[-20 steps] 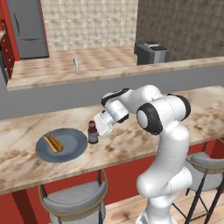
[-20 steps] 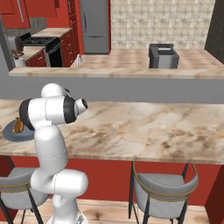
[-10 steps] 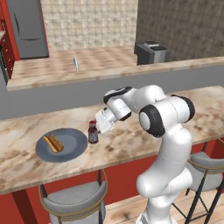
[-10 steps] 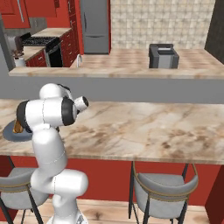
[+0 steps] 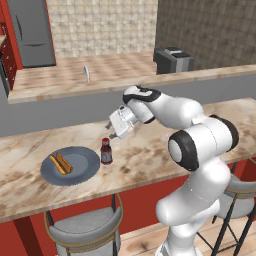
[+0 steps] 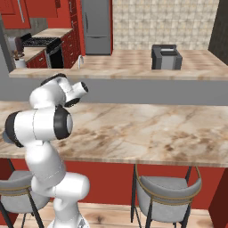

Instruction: Move the hot dog bun to the plate on the dining table and place the condiment next to that plate. Then navigate to the fridge and take the sausage and place it on the plate as well.

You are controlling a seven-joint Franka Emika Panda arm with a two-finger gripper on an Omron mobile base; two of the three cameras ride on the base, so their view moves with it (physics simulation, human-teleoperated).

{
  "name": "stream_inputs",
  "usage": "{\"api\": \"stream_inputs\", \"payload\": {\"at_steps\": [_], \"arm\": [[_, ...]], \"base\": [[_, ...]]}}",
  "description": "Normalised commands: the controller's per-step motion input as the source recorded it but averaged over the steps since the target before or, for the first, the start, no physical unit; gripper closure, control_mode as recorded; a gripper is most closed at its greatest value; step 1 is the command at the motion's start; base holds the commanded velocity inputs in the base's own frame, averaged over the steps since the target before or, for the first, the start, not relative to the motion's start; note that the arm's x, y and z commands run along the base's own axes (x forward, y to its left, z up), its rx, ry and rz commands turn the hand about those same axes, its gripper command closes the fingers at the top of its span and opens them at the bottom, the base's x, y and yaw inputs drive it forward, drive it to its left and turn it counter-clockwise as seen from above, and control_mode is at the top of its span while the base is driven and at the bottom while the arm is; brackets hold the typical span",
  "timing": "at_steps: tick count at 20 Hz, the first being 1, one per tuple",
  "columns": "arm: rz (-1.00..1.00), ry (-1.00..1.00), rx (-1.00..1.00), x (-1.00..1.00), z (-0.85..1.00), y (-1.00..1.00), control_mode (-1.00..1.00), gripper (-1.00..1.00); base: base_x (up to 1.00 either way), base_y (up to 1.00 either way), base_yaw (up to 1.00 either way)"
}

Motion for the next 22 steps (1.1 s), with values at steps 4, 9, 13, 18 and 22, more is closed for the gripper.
{"api": "stream_inputs", "payload": {"at_steps": [4, 9, 13, 18, 22], "arm": [[-0.06, 0.06, -0.09, -0.37, 1.0, 0.0, -1.0, -1.0], [-0.1, 0.04, -0.12, -0.52, 1.0, 0.0, -1.0, -1.0], [-0.1, 0.04, -0.17, -0.66, 0.9, 0.0, -1.0, -1.0], [-0.04, 0.0, -0.19, -0.72, 0.64, 0.0, -1.0, -1.0], [-0.11, 0.02, -0.13, -0.69, 0.5, -0.02, -1.0, -1.0]], "base": [[0.0, 0.0, 0.0], [0.0, 0.0, 0.0], [0.0, 0.0, 0.0], [0.0, 0.0, 0.0], [0.0, 0.0, 0.0]]}}
